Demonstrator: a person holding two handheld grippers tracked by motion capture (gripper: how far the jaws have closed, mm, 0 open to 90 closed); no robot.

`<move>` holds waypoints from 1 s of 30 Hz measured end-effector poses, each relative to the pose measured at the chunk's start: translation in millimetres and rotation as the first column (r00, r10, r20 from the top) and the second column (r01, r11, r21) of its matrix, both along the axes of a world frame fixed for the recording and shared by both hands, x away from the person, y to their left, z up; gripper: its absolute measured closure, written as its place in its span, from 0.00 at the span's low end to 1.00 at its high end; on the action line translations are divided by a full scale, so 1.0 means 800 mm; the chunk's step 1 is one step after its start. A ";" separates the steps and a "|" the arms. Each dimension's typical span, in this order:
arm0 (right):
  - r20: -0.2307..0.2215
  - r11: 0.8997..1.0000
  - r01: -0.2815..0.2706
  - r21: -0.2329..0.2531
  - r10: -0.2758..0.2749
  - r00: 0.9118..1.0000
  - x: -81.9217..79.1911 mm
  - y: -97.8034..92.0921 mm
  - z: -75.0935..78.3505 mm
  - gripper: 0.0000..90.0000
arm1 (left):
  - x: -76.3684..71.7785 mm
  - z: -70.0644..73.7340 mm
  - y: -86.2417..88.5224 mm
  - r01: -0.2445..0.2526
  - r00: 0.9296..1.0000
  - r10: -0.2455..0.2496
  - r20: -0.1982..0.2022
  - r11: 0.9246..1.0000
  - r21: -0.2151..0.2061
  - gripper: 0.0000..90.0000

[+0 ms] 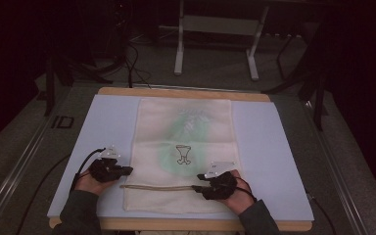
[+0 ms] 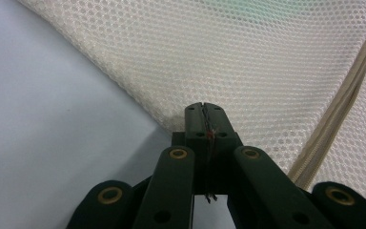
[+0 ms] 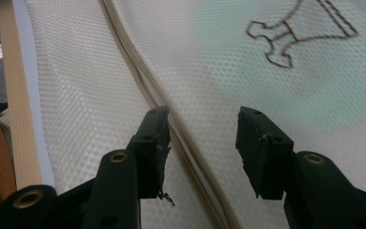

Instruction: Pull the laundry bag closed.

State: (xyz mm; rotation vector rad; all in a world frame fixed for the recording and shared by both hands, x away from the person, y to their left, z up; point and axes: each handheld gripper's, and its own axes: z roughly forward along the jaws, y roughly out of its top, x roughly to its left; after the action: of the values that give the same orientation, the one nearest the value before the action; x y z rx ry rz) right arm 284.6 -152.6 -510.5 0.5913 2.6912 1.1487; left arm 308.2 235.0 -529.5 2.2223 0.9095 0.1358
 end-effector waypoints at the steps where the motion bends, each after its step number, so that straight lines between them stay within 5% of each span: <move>1: -0.001 1.000 -0.006 -0.001 0.006 1.000 0.000 0.003 0.000 0.61 | 0.000 0.000 0.000 0.000 1.000 0.000 0.000 1.000 0.000 1.00; 30: 0.009 0.988 -0.153 -0.011 0.153 0.988 0.007 0.086 0.003 0.62 | 0.001 0.000 0.001 0.005 1.000 -0.005 -0.001 1.000 -0.004 1.00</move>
State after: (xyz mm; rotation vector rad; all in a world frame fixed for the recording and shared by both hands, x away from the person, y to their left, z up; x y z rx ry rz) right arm 290.2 -83.6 -508.0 0.3822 2.7735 1.1687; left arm 308.6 235.6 -529.7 2.2210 0.9038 0.1310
